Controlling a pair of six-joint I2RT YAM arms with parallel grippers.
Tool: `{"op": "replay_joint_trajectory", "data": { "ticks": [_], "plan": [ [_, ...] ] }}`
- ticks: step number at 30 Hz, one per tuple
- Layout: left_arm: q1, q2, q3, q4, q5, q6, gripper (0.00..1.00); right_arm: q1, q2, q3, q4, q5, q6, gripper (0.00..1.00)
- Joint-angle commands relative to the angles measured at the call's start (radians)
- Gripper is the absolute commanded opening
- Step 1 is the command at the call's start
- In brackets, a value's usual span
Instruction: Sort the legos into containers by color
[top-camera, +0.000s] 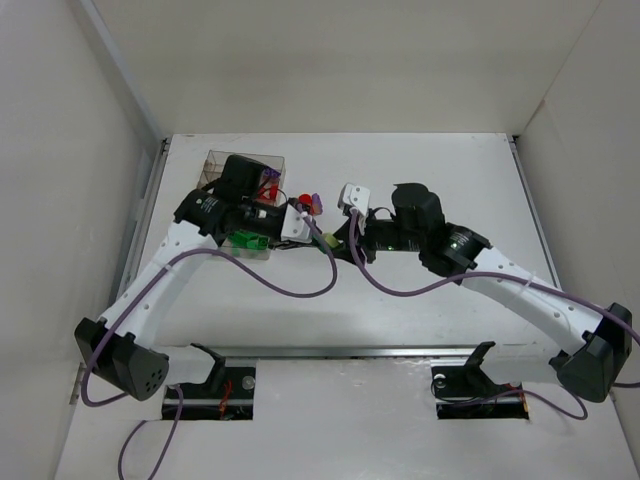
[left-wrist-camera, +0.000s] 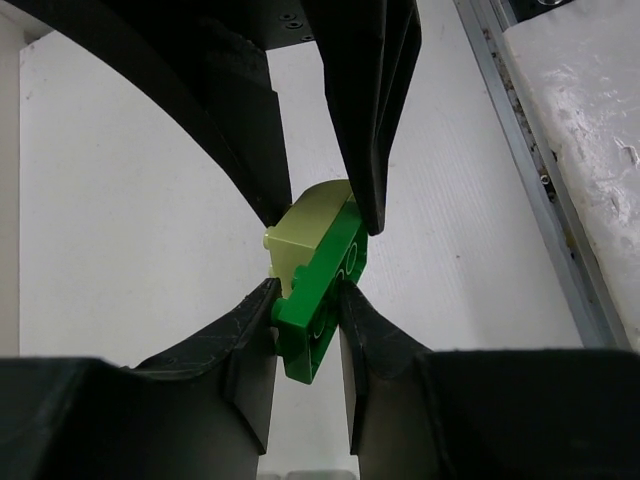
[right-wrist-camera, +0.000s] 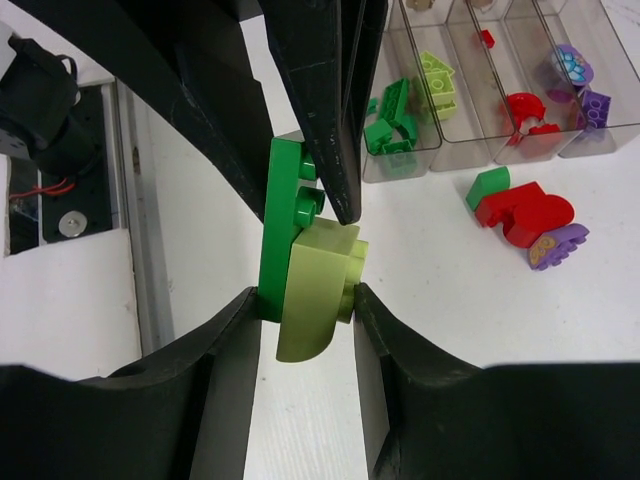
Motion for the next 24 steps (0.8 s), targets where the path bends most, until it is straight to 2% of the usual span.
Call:
{"op": "replay_joint_trajectory", "data": {
  "ticks": [1, 8, 10, 11, 15, 17, 20, 24],
  "plan": [
    [-0.003, -0.056, 0.021, 0.044, 0.047, -0.057, 0.00, 0.000, 0.005, 0.010, 0.019, 0.043, 0.005, 0.00],
    [-0.003, -0.065, -0.010, 0.113, 0.022, -0.142, 0.00, 0.000, 0.036, 0.010, 0.028, 0.067, 0.005, 0.00],
    [-0.003, -0.074, -0.020, 0.088, 0.004, -0.090, 0.00, 0.000, 0.048, -0.001, 0.028, 0.145, 0.018, 0.00],
    [-0.003, -0.074, -0.030, 0.064, -0.028, -0.014, 0.00, 0.000, 0.057, -0.010, 0.028, 0.169, 0.018, 0.00],
    [0.008, -0.074, -0.091, 0.062, -0.143, 0.015, 0.00, 0.000, 0.107, -0.036, 0.028, 0.284, 0.044, 0.00],
    [0.008, -0.053, -0.135, 0.143, -0.179, -0.115, 0.00, 0.000, 0.149, -0.036, 0.028, 0.315, 0.071, 0.00],
    [-0.070, -0.044, -0.171, 0.252, -0.281, -0.333, 0.00, 0.000, 0.253, -0.012, 0.028, 0.325, 0.157, 0.00],
    [-0.079, -0.056, -0.214, 0.277, -0.328, -0.393, 0.00, 0.000, 0.351, -0.012, 0.071, 0.411, 0.280, 0.00]
  ]
}}
